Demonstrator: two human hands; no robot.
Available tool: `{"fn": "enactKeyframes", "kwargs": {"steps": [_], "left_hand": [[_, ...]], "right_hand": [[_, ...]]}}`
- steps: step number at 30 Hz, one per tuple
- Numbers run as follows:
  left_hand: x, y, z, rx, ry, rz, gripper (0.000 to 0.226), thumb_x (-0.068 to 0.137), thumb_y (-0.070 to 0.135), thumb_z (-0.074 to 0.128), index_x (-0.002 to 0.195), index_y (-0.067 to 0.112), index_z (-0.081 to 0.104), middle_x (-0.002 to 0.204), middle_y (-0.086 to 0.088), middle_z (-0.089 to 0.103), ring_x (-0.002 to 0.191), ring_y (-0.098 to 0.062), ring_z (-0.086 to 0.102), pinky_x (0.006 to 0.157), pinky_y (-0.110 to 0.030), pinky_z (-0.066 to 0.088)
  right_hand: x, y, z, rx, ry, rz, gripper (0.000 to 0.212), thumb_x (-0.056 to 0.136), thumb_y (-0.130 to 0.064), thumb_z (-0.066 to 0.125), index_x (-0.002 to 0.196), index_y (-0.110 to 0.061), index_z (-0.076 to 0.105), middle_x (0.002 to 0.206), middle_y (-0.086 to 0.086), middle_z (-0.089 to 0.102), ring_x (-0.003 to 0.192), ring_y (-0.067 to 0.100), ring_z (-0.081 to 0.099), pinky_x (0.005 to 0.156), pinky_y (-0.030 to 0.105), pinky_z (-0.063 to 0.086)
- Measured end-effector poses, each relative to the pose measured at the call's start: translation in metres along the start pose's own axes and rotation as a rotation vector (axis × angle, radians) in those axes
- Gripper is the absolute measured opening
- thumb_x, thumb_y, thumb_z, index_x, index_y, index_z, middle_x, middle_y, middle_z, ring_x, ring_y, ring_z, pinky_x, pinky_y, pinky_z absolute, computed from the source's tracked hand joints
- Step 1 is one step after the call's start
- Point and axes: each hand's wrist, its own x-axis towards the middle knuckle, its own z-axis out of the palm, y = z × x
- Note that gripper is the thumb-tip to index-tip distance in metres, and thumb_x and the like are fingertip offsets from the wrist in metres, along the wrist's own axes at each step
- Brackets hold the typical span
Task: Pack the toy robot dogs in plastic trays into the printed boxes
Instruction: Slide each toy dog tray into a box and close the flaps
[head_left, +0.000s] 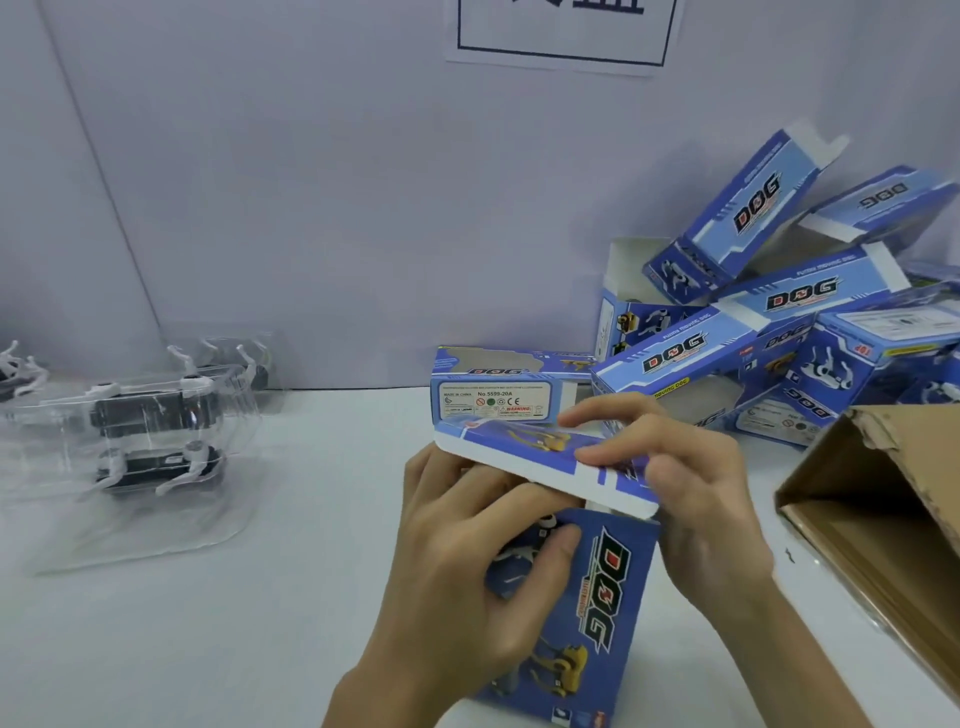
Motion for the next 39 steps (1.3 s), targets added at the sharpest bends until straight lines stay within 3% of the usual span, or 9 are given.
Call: {"fn": "enactKeyframes", "kwargs": {"steps": [4, 6, 10, 16, 22, 28, 32, 36, 39], "left_hand": [[-0.001, -0.003, 0.002, -0.019, 0.037, 0.026, 0.016, 0.092, 0.034, 0.062, 0.107, 0.03, 0.061, 0.113, 0.019, 0.064, 0.113, -0.004, 0.052, 0.094, -0.031, 0.041], [-0.003, -0.004, 0.004, -0.047, 0.086, 0.017, 0.016, 0.091, 0.032, 0.064, 0.102, 0.023, 0.057, 0.107, 0.016, 0.062, 0.108, -0.003, 0.05, 0.089, -0.029, 0.045], [-0.013, 0.0, 0.012, 0.021, 0.225, 0.044, 0.019, 0.093, 0.035, 0.062, 0.098, 0.018, 0.055, 0.107, 0.006, 0.057, 0.108, -0.006, 0.047, 0.098, -0.02, 0.037], [-0.016, 0.002, 0.014, 0.255, 0.353, -0.012, 0.025, 0.088, 0.047, 0.063, 0.103, 0.028, 0.057, 0.117, 0.0, 0.044, 0.12, -0.013, 0.038, 0.092, -0.043, 0.043], [-0.017, -0.002, 0.014, 0.296, 0.344, 0.018, 0.028, 0.083, 0.048, 0.067, 0.101, 0.03, 0.056, 0.109, 0.009, 0.053, 0.112, -0.01, 0.047, 0.098, -0.044, 0.036], [-0.009, -0.013, -0.003, 0.272, 0.473, -0.033, 0.024, 0.094, 0.044, 0.061, 0.095, 0.022, 0.053, 0.096, 0.007, 0.057, 0.096, -0.009, 0.046, 0.091, -0.034, 0.032], [-0.005, -0.023, -0.013, 0.123, 0.486, -0.171, 0.02, 0.089, 0.033, 0.066, 0.097, 0.017, 0.057, 0.099, 0.002, 0.05, 0.092, -0.009, 0.052, 0.076, -0.042, 0.046], [-0.006, -0.014, -0.001, -0.131, 0.393, -0.429, 0.053, 0.079, 0.05, 0.072, 0.12, 0.034, 0.042, 0.109, 0.015, 0.057, 0.086, -0.016, 0.066, 0.073, -0.027, 0.052], [-0.009, -0.006, 0.011, -0.137, 0.267, -0.417, 0.071, 0.076, 0.054, 0.075, 0.135, 0.039, 0.038, 0.125, 0.019, 0.054, 0.106, -0.009, 0.063, 0.076, -0.01, 0.049]], "right_hand": [[-0.001, -0.002, 0.013, -0.164, 0.033, -0.158, 0.013, 0.079, -0.024, 0.07, 0.09, -0.019, 0.066, 0.108, 0.005, 0.072, 0.106, 0.03, 0.068, 0.082, 0.03, 0.055], [-0.001, -0.001, 0.013, -0.183, 0.031, -0.161, 0.018, 0.082, -0.018, 0.063, 0.099, -0.017, 0.068, 0.109, 0.005, 0.073, 0.106, 0.027, 0.069, 0.083, 0.026, 0.054], [0.0, 0.003, 0.011, -0.186, 0.039, -0.133, 0.029, 0.08, -0.021, 0.06, 0.102, -0.015, 0.078, 0.111, 0.004, 0.074, 0.111, 0.029, 0.066, 0.09, 0.037, 0.054], [0.001, 0.008, 0.01, -0.19, 0.062, -0.112, 0.026, 0.078, -0.026, 0.06, 0.095, -0.023, 0.079, 0.107, 0.0, 0.075, 0.109, 0.029, 0.066, 0.09, 0.046, 0.052], [0.001, 0.007, 0.01, -0.282, 0.085, -0.162, 0.025, 0.078, -0.023, 0.058, 0.087, -0.018, 0.081, 0.103, -0.003, 0.076, 0.105, 0.028, 0.067, 0.088, 0.052, 0.051], [0.002, 0.006, 0.009, -0.384, 0.121, -0.225, 0.025, 0.081, -0.02, 0.054, 0.09, -0.018, 0.077, 0.1, -0.007, 0.076, 0.102, 0.023, 0.068, 0.085, 0.04, 0.052], [0.0, 0.006, 0.004, -0.321, 0.203, -0.19, 0.024, 0.08, -0.02, 0.053, 0.087, -0.017, 0.075, 0.099, -0.006, 0.075, 0.101, 0.023, 0.069, 0.084, 0.043, 0.054], [0.002, 0.009, 0.009, -0.399, 0.174, -0.197, 0.022, 0.085, -0.024, 0.054, 0.094, -0.024, 0.075, 0.104, -0.012, 0.074, 0.106, 0.023, 0.067, 0.087, 0.051, 0.052], [0.0, 0.01, 0.01, -0.484, 0.079, -0.247, 0.027, 0.088, -0.024, 0.051, 0.104, -0.025, 0.073, 0.113, -0.014, 0.072, 0.112, 0.023, 0.065, 0.09, 0.055, 0.05]]}}
